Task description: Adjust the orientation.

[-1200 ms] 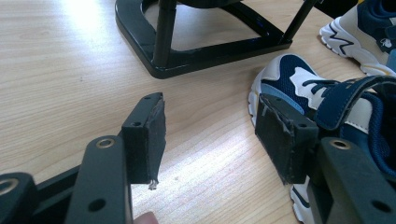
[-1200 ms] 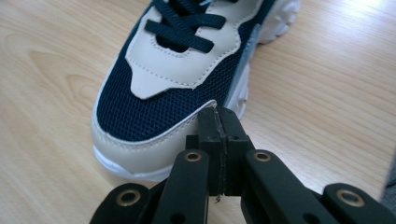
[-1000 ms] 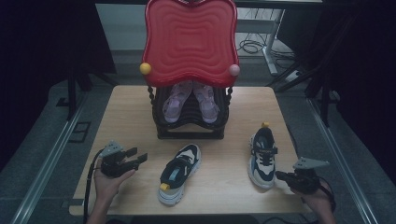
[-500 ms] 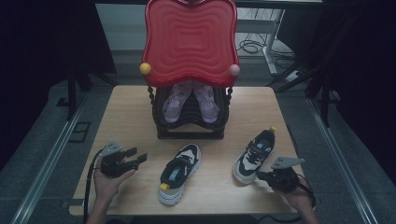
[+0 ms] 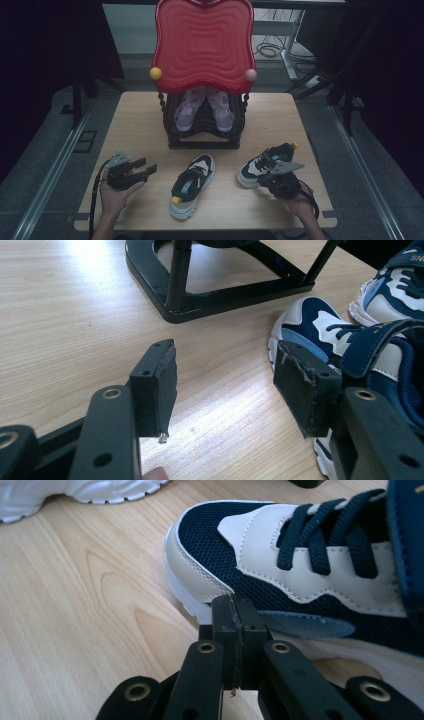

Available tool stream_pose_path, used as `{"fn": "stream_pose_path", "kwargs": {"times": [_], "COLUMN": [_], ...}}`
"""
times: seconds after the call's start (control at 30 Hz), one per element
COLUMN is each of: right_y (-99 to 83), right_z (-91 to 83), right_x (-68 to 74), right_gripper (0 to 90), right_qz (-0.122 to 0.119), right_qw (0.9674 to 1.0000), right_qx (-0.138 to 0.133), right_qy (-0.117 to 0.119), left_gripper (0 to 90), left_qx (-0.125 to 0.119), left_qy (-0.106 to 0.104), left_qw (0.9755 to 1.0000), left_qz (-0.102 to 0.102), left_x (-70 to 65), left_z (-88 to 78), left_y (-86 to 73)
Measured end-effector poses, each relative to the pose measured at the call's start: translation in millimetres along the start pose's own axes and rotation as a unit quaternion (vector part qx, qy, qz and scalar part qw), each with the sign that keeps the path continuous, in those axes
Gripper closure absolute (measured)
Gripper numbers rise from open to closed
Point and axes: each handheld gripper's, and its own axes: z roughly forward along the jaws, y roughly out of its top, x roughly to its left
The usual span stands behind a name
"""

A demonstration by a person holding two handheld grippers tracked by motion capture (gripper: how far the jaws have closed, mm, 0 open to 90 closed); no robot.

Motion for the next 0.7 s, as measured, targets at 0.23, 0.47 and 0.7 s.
{"fn": "stream_pose_path", "kwargs": {"times": [0.23,0.47,0.7], "right_y": [10.1,13.1,13.6], "right_z": [11.1,13.9,-1.6], "right_x": [3.5,4.9,0.8], "right_gripper": [89.9,89.9,90.0], "right_qz": [0.007,0.011,0.020], "right_qw": [0.9999,0.9999,0.9994], "right_qx": [-0.003,-0.003,-0.027], "right_qy": [-0.007,-0.007,0.003], "left_gripper": [42.8,42.8,42.8], "left_qx": [0.000,-0.001,-0.001], "left_qy": [0.000,0.001,0.001], "left_qw": [1.0000,1.0000,1.0000], "left_qz": [-0.001,-0.002,-0.002], "left_x": [0.6,1.1,1.2], "left_z": [-0.4,-0.8,-0.9], "left_y": [0.0,-0.1,-0.1]}}
